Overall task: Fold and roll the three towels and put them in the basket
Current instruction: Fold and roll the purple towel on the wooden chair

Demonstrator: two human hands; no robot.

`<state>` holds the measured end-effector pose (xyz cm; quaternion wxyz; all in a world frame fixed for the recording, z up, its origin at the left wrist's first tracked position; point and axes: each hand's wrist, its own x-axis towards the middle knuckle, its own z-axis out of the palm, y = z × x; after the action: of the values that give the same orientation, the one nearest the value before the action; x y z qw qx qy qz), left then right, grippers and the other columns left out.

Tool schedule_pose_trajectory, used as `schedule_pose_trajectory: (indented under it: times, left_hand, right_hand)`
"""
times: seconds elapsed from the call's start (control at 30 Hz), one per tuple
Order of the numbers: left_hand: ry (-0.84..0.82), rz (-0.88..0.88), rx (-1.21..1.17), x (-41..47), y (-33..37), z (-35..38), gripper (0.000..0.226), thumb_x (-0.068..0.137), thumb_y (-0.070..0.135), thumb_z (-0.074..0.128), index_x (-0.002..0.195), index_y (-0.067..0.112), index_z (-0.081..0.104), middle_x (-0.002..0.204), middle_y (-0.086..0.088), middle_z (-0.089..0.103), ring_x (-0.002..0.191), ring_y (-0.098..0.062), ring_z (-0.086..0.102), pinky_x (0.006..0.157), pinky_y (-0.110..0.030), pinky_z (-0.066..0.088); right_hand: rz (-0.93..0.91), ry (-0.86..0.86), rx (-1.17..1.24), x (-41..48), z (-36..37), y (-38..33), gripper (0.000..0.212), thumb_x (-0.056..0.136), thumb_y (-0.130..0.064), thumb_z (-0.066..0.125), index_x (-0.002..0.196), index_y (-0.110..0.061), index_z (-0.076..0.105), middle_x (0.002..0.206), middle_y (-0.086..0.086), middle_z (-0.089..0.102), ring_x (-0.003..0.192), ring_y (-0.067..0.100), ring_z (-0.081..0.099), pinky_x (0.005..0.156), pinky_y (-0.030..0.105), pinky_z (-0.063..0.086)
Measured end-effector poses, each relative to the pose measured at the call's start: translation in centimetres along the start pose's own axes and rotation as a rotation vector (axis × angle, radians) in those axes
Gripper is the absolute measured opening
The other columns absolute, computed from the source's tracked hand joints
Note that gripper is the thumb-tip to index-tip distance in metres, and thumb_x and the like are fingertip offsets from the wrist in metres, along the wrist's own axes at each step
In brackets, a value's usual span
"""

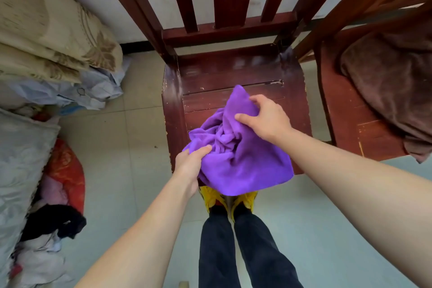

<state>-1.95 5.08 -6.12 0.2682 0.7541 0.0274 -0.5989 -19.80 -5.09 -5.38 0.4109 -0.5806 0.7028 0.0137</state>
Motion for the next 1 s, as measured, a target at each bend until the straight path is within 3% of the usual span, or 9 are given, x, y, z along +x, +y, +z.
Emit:
schedule_pose_trajectory:
  times: [0.1, 0.27, 0.4, 0.53, 0.63, 0.7, 0.8, 0.9, 1.0]
  left_hand:
    - [0.21, 0.174, -0.095, -0.1, 1.7, 0.3, 0.02, 0.082, -0.002, 0.056, 0.078, 0.015, 0.067, 0.077, -0.005, 0.064, 0.074, -0.02, 0.055, 0.067, -0.028, 0.045]
    - [0.398, 0.506, 0.021, -0.5, 4.5, -1.0, 0.03, 0.086, -0.001, 0.047, 0.067, 0.022, 0.052, 0.066, 0.006, 0.049, 0.064, -0.013, 0.043, 0.057, -0.019, 0.037]
    - [0.402, 0.568, 0.211, -1.0, 3.2, -0.2, 0.024, 0.083, -0.004, 0.046, 0.071, 0.016, 0.052, 0.064, 0.006, 0.047, 0.063, -0.015, 0.041, 0.056, -0.022, 0.035]
    - [0.277, 0.288, 0.365, 0.9, -0.4, -1.1, 0.015, 0.078, -0.005, 0.052, 0.072, 0.009, 0.054, 0.066, -0.004, 0.051, 0.065, -0.023, 0.043, 0.055, -0.028, 0.034]
    - [0.069, 0.067, 0.389, 1.6, -1.3, -2.2, 0.029, 0.07, 0.002, 0.074, 0.09, 0.011, 0.055, 0.081, -0.005, 0.062, 0.069, -0.023, 0.058, 0.059, -0.027, 0.044]
    - [0.116, 0.093, 0.367, 2.1, -0.6, -2.4, 0.047, 0.068, 0.022, 0.081, 0.104, 0.016, 0.051, 0.087, 0.002, 0.061, 0.072, -0.017, 0.061, 0.057, -0.026, 0.044]
    - [0.279, 0.307, 0.394, 3.4, 1.6, -1.4, 0.055, 0.072, 0.035, 0.079, 0.115, 0.019, 0.049, 0.088, 0.003, 0.059, 0.085, -0.021, 0.062, 0.077, -0.033, 0.048]
    - [0.222, 0.364, 0.36, 4.2, 3.7, 0.8, 0.049, 0.07, 0.032, 0.082, 0.108, 0.017, 0.053, 0.095, 0.0, 0.061, 0.087, -0.019, 0.059, 0.082, -0.031, 0.048]
    - [0.089, 0.238, 0.37, 4.2, 4.6, 2.5, 0.027, 0.071, 0.016, 0.08, 0.077, 0.016, 0.054, 0.08, -0.005, 0.056, 0.073, -0.018, 0.052, 0.063, -0.027, 0.042]
  right_hand:
    - [-0.019, 0.182, -0.005, 0.7, -1.1, -0.1, 0.025, 0.091, -0.034, 0.058, 0.109, -0.018, 0.064, 0.108, 0.013, 0.068, 0.105, 0.036, 0.06, 0.083, 0.036, 0.044]
    - [0.039, 0.54, 0.212, -1.0, -5.1, 2.5, 0.025, 0.097, -0.029, 0.048, 0.113, -0.012, 0.053, 0.103, 0.015, 0.066, 0.096, 0.036, 0.059, 0.072, 0.032, 0.034]
    - [0.133, 0.469, 0.135, -3.3, -4.2, 5.5, 0.025, 0.096, -0.032, 0.05, 0.114, -0.014, 0.05, 0.105, 0.018, 0.066, 0.097, 0.041, 0.059, 0.075, 0.04, 0.04]
    - [0.273, 0.233, -0.068, -5.0, -2.0, 9.7, 0.02, 0.093, -0.038, 0.056, 0.096, -0.021, 0.045, 0.101, 0.017, 0.067, 0.094, 0.04, 0.061, 0.069, 0.038, 0.035]
    - [0.366, 0.076, -0.138, -4.8, -1.6, 11.1, 0.025, 0.088, -0.026, 0.059, 0.11, -0.017, 0.049, 0.113, 0.015, 0.065, 0.103, 0.037, 0.06, 0.078, 0.039, 0.043]
    - [0.329, 0.209, -0.068, -4.0, -2.2, 10.4, 0.032, 0.087, -0.02, 0.055, 0.118, -0.018, 0.052, 0.118, 0.011, 0.063, 0.108, 0.034, 0.059, 0.084, 0.04, 0.044]
    - [0.112, 0.391, 0.069, -2.1, -2.9, 7.6, 0.024, 0.086, -0.03, 0.055, 0.109, -0.024, 0.059, 0.107, 0.0, 0.067, 0.101, 0.025, 0.062, 0.085, 0.037, 0.047]
    - [0.002, 0.101, -0.015, -0.7, -2.8, 4.7, 0.044, 0.075, -0.058, 0.065, 0.107, -0.028, 0.062, 0.102, -0.006, 0.068, 0.097, 0.019, 0.064, 0.084, 0.037, 0.051]
    - [0.056, -0.17, -0.311, -0.3, -1.6, 4.3, 0.026, 0.076, -0.044, 0.07, 0.091, -0.025, 0.06, 0.101, 0.006, 0.067, 0.101, 0.032, 0.063, 0.074, 0.033, 0.045]
